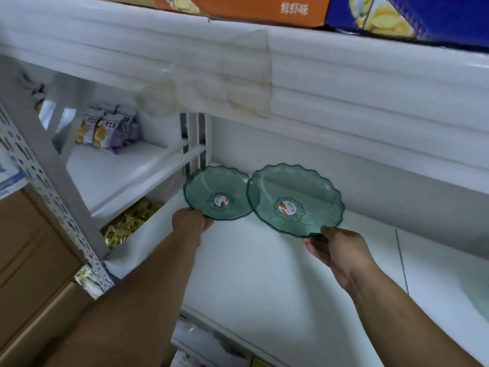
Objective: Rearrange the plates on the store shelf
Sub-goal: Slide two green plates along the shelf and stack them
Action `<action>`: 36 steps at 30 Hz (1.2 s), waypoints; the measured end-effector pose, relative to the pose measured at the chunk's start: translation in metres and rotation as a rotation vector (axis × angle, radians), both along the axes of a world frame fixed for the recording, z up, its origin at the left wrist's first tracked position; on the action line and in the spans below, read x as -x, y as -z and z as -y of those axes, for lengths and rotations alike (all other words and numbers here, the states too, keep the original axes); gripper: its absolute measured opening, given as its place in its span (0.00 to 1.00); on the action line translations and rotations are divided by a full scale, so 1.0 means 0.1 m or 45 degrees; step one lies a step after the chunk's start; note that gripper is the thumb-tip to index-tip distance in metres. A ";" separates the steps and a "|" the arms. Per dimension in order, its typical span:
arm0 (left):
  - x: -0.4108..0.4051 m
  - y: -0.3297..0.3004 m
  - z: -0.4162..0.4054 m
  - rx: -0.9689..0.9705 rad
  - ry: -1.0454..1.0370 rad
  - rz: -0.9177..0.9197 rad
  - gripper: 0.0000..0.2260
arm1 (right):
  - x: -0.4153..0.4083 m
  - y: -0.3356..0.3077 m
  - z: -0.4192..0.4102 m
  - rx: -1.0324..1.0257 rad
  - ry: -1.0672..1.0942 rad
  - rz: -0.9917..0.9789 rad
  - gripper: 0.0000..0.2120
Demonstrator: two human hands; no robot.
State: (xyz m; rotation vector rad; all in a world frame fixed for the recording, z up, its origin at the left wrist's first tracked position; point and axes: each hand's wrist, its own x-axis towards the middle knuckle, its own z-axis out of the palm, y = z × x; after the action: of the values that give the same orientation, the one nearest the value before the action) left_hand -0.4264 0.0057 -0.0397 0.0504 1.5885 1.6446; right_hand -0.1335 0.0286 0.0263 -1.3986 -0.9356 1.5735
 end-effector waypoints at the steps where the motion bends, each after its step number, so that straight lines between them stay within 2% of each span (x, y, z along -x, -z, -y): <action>1: 0.02 0.00 -0.03 0.034 -0.011 0.017 0.06 | 0.05 0.02 -0.03 -0.003 0.001 0.003 0.10; 10: 0.17 0.21 -0.15 -0.022 0.037 0.044 0.06 | 0.58 0.21 -0.25 0.028 -0.043 0.033 0.10; 14: 0.20 0.21 -0.09 -0.103 0.083 0.042 0.18 | 0.92 0.25 -0.40 0.035 -0.075 0.064 0.10; 16: 0.17 0.19 -0.04 -0.154 0.107 -0.001 0.21 | 1.10 0.24 -0.46 0.035 -0.092 0.080 0.10; 18: 0.12 0.16 0.00 -0.223 0.074 0.064 0.23 | 1.27 0.25 -0.52 0.034 -0.124 0.117 0.10; 21: 0.20 0.22 -0.01 -0.301 0.096 0.143 0.21 | 1.49 0.28 -0.56 0.046 -0.172 0.163 0.10; 24: 0.29 0.27 -0.02 -0.303 0.217 0.083 0.21 | 1.66 0.34 -0.59 0.075 -0.196 0.177 0.09; 30: 0.26 0.18 -0.03 -0.343 0.292 -0.016 0.13 | 1.83 0.37 -0.65 0.093 -0.216 0.246 0.08; 33: 0.26 0.20 -0.06 -0.374 0.296 -0.007 0.15 | 1.79 0.33 -0.69 0.113 -0.192 0.302 0.06; 36: 0.28 0.25 -0.09 -0.352 0.248 0.041 0.19 | 1.70 0.37 -0.74 0.049 -0.243 0.506 0.13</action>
State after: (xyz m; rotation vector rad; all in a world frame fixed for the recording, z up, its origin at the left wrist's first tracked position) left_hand -0.4541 0.0143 -0.0643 0.3118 1.2801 1.6891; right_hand -0.3037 0.1023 -0.0107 -1.7301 -1.3117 1.4808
